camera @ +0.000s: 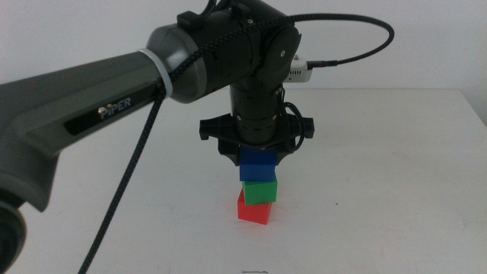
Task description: Stack red cubes first, then green, then blue cubes in a specific spot.
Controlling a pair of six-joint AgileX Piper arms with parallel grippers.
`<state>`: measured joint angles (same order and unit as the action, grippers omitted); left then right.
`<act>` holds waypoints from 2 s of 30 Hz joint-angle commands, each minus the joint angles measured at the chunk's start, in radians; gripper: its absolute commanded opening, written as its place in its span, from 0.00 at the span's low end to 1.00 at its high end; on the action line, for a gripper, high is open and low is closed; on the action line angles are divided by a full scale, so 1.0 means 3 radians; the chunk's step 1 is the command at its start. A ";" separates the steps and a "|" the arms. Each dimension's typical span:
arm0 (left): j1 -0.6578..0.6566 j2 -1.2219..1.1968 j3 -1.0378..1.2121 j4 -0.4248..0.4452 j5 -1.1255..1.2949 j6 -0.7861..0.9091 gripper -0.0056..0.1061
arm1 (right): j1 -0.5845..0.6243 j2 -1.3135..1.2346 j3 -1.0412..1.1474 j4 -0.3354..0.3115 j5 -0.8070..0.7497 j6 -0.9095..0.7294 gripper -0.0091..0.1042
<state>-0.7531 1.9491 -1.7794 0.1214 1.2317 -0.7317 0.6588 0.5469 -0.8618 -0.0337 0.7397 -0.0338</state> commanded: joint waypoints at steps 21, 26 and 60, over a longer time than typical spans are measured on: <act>-0.0004 -0.0596 -0.0112 0.0073 -0.0001 0.0249 0.89 | -0.0023 0.0023 -0.0083 -0.0029 -0.0234 -0.0019 0.79; -0.0004 -0.1026 -0.0112 0.0309 0.0194 0.0267 0.89 | -0.0023 0.0023 -0.0083 -0.0029 -0.0234 -0.0019 0.79; 0.2118 -0.2960 0.0907 0.0163 -0.0326 0.2228 0.89 | -0.0023 0.0023 -0.0083 -0.0029 -0.0234 -0.0019 0.79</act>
<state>-0.1215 1.0832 -1.4872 0.1575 1.2031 -0.0629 0.6588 0.5469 -0.8618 -0.0337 0.7397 -0.0338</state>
